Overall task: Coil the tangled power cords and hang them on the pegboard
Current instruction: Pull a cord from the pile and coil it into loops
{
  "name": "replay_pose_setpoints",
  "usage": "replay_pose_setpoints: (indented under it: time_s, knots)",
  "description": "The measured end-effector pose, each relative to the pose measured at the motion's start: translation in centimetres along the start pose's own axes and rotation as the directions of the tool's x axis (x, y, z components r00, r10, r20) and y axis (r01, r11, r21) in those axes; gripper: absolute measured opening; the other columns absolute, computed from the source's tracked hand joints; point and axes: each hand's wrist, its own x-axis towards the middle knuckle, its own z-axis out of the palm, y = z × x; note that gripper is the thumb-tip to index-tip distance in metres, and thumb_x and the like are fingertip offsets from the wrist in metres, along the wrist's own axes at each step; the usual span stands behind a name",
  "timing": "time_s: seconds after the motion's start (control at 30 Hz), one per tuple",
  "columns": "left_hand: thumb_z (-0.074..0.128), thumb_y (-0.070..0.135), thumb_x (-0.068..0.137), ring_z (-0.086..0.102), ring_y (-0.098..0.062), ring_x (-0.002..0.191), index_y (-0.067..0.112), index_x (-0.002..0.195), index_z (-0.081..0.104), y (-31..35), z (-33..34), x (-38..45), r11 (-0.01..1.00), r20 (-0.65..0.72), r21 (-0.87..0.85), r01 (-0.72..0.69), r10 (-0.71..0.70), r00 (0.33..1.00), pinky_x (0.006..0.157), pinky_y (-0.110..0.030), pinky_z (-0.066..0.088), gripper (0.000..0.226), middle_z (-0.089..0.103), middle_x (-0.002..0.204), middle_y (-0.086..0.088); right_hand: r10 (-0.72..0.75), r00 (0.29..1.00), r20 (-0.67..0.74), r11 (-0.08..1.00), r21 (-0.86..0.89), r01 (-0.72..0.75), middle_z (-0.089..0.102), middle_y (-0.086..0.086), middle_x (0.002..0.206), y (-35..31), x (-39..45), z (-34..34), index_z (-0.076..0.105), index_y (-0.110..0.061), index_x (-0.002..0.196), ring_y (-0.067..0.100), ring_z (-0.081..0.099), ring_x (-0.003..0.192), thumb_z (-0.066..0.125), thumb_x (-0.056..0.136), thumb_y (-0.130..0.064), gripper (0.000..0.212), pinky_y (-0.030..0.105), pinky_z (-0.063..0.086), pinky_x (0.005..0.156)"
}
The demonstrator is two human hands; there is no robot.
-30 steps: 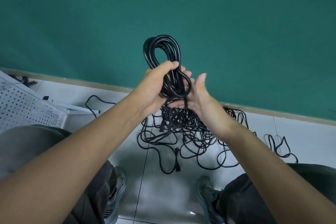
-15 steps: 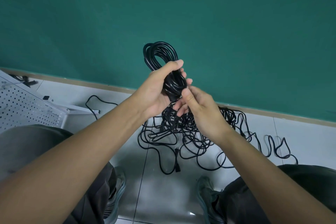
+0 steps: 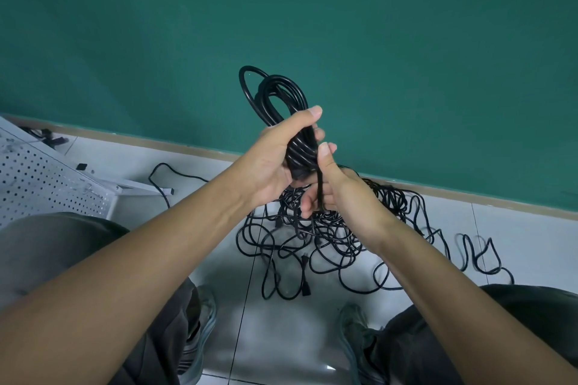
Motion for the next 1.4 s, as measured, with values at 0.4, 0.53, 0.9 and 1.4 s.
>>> replay_pose_setpoints:
  time_s: [0.4,0.53,0.9,1.4]
  knots:
    - [0.064,0.019,0.1,0.071,-0.014,0.08,0.014,0.089,0.066,1.9,-1.7,1.0,0.95,-0.126,-0.296,-0.1,0.065,0.99,0.082,-0.029,0.055,0.012,0.069,0.088,0.002,-0.152,0.981,0.118,0.787,-0.586,0.193,0.069,-0.015,0.105,1.2,-1.1,1.8,0.067,-0.023,0.115,0.008,0.063,0.102,0.06,0.101,-0.035,0.02,0.032,0.05,0.096]
    - [0.069,0.02,0.098,0.067,-0.015,0.07,0.013,0.079,0.061,2.5,-2.1,1.4,0.941,-0.285,-0.276,-0.195,0.114,0.952,0.075,-0.029,0.057,0.021,0.062,0.075,0.0,-0.19,0.963,0.191,0.771,-0.579,0.267,0.065,-0.024,0.09,0.5,-1.4,1.4,0.068,-0.019,0.112,-0.006,0.062,0.091,0.056,0.104,-0.021,0.015,0.011,0.044,0.078]
    - [0.066,0.064,0.087,0.069,-0.018,0.078,0.009,0.087,0.068,-0.3,-1.0,0.8,0.883,-0.022,0.447,-0.142,0.169,0.985,0.082,-0.032,0.054,0.055,0.069,0.076,0.0,-0.482,0.855,-0.194,0.856,-0.315,0.411,0.069,-0.011,0.085,-2.4,-1.9,-2.5,0.067,-0.028,0.089,0.019,0.065,0.067,0.075,0.092,-0.021,0.012,0.032,0.054,0.069]
    - [0.088,0.038,0.073,0.059,-0.016,0.078,0.013,0.103,0.068,-0.8,-0.5,-0.3,0.981,0.551,0.111,0.161,-0.196,0.811,0.081,-0.033,0.055,0.044,0.059,0.094,-0.001,-0.346,0.916,-0.204,0.938,-0.075,0.338,0.056,-0.005,0.127,-3.8,-2.1,-4.9,0.057,-0.023,0.122,0.014,0.062,0.103,0.074,0.091,-0.02,0.036,0.023,0.055,0.078]
